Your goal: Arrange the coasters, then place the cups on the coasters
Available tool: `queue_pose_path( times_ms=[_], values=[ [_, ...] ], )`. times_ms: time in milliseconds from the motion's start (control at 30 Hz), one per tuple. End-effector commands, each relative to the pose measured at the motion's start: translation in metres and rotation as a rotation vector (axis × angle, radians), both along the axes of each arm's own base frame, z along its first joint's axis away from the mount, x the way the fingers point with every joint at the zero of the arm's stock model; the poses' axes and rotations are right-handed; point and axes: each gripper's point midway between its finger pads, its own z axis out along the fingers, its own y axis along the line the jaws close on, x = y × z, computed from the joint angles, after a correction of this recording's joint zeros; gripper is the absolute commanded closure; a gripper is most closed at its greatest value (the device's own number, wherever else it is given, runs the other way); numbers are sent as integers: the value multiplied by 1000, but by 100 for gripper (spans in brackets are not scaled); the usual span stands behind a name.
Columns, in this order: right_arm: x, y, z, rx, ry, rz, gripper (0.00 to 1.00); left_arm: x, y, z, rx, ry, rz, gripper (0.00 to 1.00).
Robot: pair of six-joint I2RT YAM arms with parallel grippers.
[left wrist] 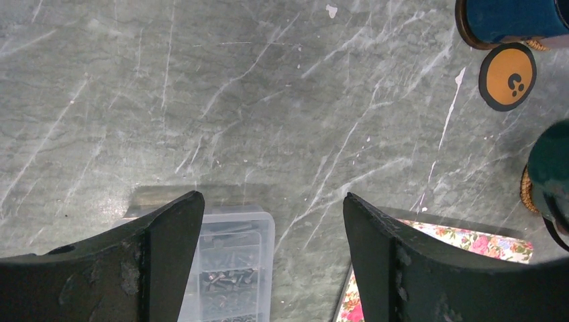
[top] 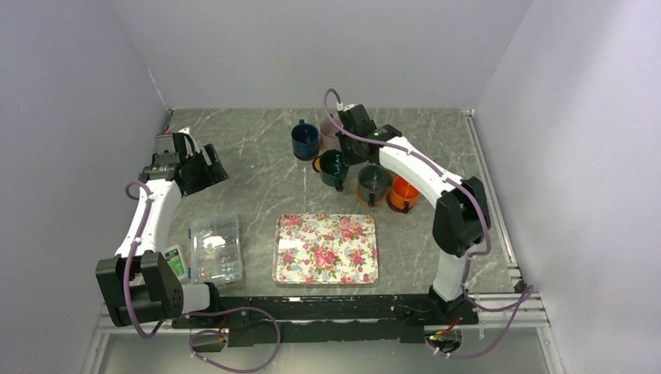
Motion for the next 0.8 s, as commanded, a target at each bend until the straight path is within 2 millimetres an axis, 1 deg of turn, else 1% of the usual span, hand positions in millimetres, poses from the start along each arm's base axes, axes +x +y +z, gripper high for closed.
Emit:
queue_pose_path(
  times_ms=[0, 100, 133, 233, 267, 367, 600, 767],
  values=[
    [36, 16, 37, 84, -99, 15, 100, 1, -3, 14, 35, -42, -33, 19],
    [49, 20, 31, 75, -94, 11, 100, 1, -4, 14, 46, -41, -41, 19],
    [53, 21, 25, 72, -86, 11, 100, 0, -4, 14, 51, -38, -43, 19],
    [64, 25, 23, 75, -92, 6, 100, 0, -5, 13, 57, -30, -53, 19],
    [67, 25, 17, 67, -86, 2, 100, 0, -6, 14, 57, -31, -55, 19],
    [77, 28, 14, 64, -89, -2, 100, 1, -9, 13, 57, -28, -69, 19],
    [91, 31, 6, 56, -91, -16, 100, 0, -10, 11, 63, -17, -75, 18],
    [97, 32, -1, 52, -89, -21, 100, 0, -12, 10, 60, -13, -82, 18]
  ],
)
